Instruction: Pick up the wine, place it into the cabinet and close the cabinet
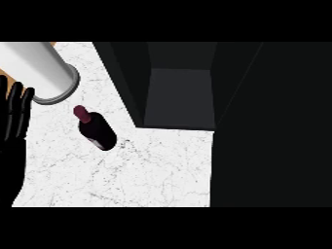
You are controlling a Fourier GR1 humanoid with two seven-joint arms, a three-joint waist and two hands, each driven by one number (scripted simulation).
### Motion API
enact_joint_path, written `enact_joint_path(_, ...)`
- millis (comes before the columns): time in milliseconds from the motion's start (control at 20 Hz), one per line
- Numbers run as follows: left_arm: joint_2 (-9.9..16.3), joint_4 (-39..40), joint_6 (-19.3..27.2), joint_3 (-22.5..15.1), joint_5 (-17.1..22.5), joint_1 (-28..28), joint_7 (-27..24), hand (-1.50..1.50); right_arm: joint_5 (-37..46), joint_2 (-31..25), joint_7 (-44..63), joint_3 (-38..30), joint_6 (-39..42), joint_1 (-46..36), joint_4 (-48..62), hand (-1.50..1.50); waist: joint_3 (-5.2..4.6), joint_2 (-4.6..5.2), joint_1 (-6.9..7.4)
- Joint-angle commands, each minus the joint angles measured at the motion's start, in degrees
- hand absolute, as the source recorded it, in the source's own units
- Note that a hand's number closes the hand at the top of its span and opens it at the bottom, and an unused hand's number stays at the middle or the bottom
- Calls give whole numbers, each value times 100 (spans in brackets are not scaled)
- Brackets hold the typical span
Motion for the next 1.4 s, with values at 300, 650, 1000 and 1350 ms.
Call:
enact_joint_path(300, -311, 627, -427, -621, 505, -315, 155, -150, -460, 104, 414, 1028, 706, 618, -544, -150, -72, 196, -381)
enact_joint_path(650, -396, -58, 319, -1417, 399, -433, 1059, -150, -552, 25, 1572, 1197, 500, 844, -1691, -150, -60, 159, -277)
enact_joint_path(1000, -400, 29, 1316, -2209, -194, -1158, 1419, -150, -980, -83, 2220, 920, 502, 485, -2119, -150, -59, 165, -292)
enact_joint_path(1350, -401, -283, 2227, -3206, -720, -1154, 1853, -150, -1208, -177, 2721, 543, 400, 62, -2135, -150, -58, 164, -283)
